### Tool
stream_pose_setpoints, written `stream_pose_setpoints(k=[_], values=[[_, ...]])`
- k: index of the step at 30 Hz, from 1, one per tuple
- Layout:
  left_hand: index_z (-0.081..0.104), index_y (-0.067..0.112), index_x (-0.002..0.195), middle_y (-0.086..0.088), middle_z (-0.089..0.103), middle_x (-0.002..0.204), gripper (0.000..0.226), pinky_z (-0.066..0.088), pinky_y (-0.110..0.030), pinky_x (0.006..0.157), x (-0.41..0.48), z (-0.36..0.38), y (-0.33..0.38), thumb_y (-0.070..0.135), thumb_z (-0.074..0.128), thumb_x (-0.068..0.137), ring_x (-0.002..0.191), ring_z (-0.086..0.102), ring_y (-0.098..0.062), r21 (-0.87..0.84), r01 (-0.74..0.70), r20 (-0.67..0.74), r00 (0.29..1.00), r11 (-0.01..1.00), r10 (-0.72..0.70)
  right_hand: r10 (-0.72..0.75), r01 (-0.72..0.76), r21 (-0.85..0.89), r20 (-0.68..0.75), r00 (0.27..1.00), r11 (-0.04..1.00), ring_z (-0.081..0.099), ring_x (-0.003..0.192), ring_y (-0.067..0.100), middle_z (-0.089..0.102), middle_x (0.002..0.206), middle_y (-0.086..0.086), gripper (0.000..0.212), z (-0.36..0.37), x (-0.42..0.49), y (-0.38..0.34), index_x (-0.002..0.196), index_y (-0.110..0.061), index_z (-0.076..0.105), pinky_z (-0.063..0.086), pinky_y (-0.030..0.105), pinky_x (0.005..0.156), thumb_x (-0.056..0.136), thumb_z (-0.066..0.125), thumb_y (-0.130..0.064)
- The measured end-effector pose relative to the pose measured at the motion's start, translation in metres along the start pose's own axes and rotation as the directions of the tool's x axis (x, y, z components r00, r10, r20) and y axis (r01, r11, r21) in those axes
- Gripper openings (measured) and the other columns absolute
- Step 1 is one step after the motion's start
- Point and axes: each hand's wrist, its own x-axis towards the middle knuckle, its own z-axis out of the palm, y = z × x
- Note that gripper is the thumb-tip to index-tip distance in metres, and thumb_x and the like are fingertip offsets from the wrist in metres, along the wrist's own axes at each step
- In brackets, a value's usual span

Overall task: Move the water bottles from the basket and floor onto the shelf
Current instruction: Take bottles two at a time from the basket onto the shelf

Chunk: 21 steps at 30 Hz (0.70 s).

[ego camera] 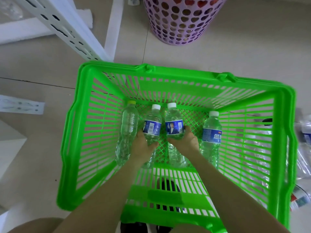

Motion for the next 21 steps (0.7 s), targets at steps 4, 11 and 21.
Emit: stream_pose_setpoints(k=[4,11,21], values=[[0.049,0.015,0.121,-0.003,0.062,0.115,0.052,0.044,-0.028,0.079,0.001,-0.002,-0.002,0.029,0.077,0.079,0.1,0.061,-0.021,0.022,0.008,0.019,1.0,1.0,-0.008,-0.001,0.001,0.018,-0.003,1.0,1.0,0.059,0.09,0.02,0.057,0.098,-0.003,0.064,-0.006,0.003,0.004,0.121,-0.018,0.046,0.051,0.03,0.073,0.072,0.08,-0.043],[0.056,0.017,0.115,-0.006,0.066,0.105,0.036,0.046,-0.025,0.065,-0.012,-0.015,0.009,0.021,0.072,0.084,0.087,0.065,-0.018,-0.17,0.151,0.216,0.97,0.974,-0.113,0.137,-0.152,0.298,0.073,0.988,0.942,0.067,0.09,0.024,0.068,0.103,0.006,0.059,-0.017,-0.007,0.017,0.118,-0.018,0.055,0.058,0.036,0.076,0.07,0.083,-0.036],[0.059,0.027,0.096,0.0,0.064,0.092,0.02,0.047,-0.034,0.081,-0.064,-0.055,0.027,0.018,0.071,0.084,0.085,0.061,-0.017,-0.344,0.21,0.198,0.969,0.915,-0.148,0.164,-0.245,0.651,0.184,0.969,0.718,0.067,0.075,0.024,0.071,0.101,0.013,0.059,-0.056,-0.057,0.006,0.121,-0.013,0.058,0.054,0.033,0.066,0.068,0.085,-0.016]])
